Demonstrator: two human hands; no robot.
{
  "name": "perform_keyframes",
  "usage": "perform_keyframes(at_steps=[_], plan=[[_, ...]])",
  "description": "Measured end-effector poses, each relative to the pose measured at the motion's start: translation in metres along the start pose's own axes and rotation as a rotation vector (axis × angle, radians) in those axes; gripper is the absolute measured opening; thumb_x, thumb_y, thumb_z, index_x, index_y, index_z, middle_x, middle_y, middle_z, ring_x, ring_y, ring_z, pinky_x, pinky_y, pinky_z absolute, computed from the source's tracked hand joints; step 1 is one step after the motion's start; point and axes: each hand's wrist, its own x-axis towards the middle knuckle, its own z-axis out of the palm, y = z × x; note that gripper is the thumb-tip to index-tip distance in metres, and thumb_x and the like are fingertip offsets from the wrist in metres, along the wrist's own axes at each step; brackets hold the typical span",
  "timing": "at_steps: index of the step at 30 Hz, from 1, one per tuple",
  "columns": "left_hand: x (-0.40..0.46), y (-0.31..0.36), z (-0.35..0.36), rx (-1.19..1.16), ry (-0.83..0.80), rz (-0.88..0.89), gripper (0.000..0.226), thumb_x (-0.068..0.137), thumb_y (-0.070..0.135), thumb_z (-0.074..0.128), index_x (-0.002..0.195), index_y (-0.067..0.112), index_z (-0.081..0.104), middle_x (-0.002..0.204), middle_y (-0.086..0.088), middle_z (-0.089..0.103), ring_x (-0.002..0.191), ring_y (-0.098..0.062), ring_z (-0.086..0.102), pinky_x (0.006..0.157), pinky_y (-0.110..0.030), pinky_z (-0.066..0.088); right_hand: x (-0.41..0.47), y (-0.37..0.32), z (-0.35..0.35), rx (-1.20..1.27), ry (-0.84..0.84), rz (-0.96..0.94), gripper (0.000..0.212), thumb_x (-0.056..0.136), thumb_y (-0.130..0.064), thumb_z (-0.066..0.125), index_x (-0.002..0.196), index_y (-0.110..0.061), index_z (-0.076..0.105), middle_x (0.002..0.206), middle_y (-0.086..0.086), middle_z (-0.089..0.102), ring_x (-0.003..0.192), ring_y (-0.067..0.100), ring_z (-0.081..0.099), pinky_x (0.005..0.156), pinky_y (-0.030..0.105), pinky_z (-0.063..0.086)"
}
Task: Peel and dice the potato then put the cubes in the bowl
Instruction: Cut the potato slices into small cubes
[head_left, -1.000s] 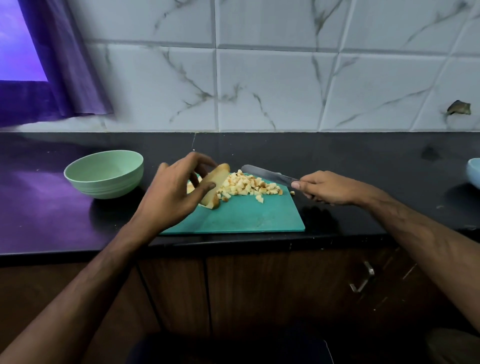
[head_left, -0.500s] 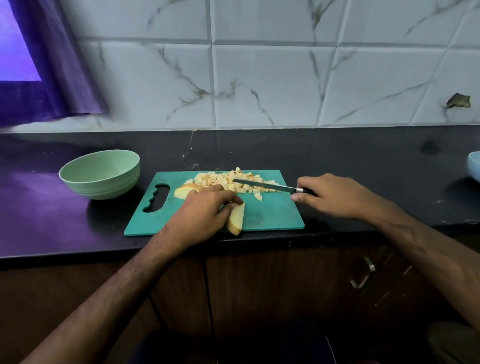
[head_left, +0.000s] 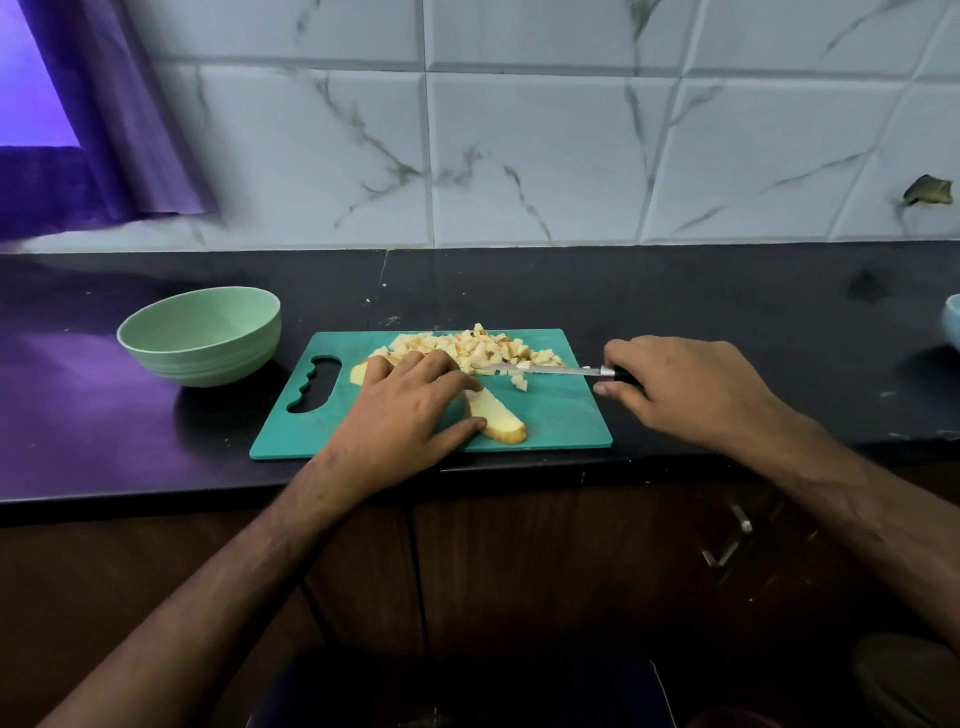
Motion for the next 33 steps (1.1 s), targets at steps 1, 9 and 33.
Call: perform_keyframes(at_steps=[1, 9, 33], plan=[[0.002, 0.003, 0.001, -0.01, 0.039, 0.005, 0.053, 0.096, 0.063, 0.041, 0.136, 0.03, 0.054, 0.13, 0.008, 0.052, 0.118, -0.014, 0.05, 0.091, -0.038, 0.034, 0.0, -0.002, -0.001, -0.014, 0.007, 0.002, 0.02, 0.104, -0.052, 0.041, 0.095, -0.036, 0.035, 0.089, -0.013, 0.05, 0.076, 0.006, 0.051, 0.051, 0.023, 0.032], [0.035, 0.013, 0.001, 0.09, -0.074, 0.165, 0.064, 0.097, 0.052, 0.027, 0.157, 0.031, 0.03, 0.156, 0.01, 0.04, 0.139, -0.015, 0.04, 0.109, -0.049, 0.029, 0.012, -0.001, -0.004, -0.11, 0.059, -0.002, 0.02, 0.103, -0.053, 0.042, 0.096, -0.034, 0.038, 0.087, -0.01, 0.051, 0.074, 0.009, 0.053, 0.051, 0.024, 0.035], [0.016, -0.015, 0.005, -0.078, 0.111, 0.142, 0.032, 0.097, 0.036, 0.061, 0.129, 0.032, 0.064, 0.121, 0.006, 0.059, 0.11, -0.017, 0.055, 0.084, -0.036, 0.027, -0.007, -0.006, -0.016, 0.347, -0.437, 0.061, 0.036, 0.105, -0.053, 0.038, 0.087, -0.03, 0.06, 0.079, -0.009, 0.059, 0.073, 0.007, 0.056, 0.063, 0.027, 0.04]])
